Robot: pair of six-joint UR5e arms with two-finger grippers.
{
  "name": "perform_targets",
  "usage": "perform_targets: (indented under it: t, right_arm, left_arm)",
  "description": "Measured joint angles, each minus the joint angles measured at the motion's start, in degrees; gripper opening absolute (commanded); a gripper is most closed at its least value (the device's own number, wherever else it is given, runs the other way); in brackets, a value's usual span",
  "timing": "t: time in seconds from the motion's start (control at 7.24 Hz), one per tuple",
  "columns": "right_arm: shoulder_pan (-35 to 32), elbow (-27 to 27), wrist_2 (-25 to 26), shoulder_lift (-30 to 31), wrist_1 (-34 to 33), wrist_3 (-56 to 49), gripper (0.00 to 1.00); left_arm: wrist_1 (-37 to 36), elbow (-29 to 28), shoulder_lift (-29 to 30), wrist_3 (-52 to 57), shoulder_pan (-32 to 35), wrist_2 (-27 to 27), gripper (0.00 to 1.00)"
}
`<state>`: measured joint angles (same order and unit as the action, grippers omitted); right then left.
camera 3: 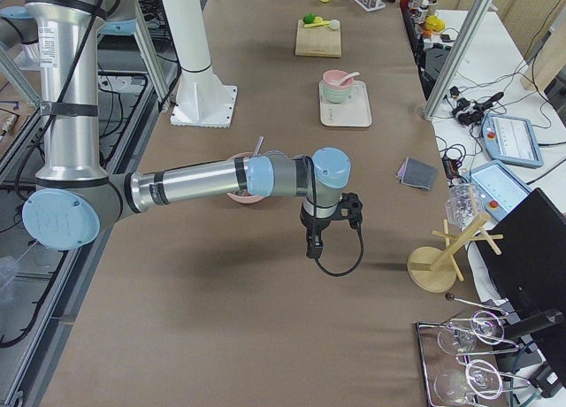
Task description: Stack pink bowl on green and place spoon
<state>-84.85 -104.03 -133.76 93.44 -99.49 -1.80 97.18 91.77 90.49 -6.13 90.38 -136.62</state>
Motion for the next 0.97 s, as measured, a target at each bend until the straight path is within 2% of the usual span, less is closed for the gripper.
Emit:
perform_targets:
  t: [0.28,0.97]
  right_arm:
    - [-0.2,-0.09,-0.22,0.24,0.25,0.03,1.0]
    - [-0.42,-0.18,-0.54,0.33,0.35,0.02,1.0]
  left_arm:
    - [0.14,0.17,-0.4,0.0,0.04,1.85,0.98]
    - [0.29,0.02,-0.84,-0.02,-0.1,2.16,0.98]
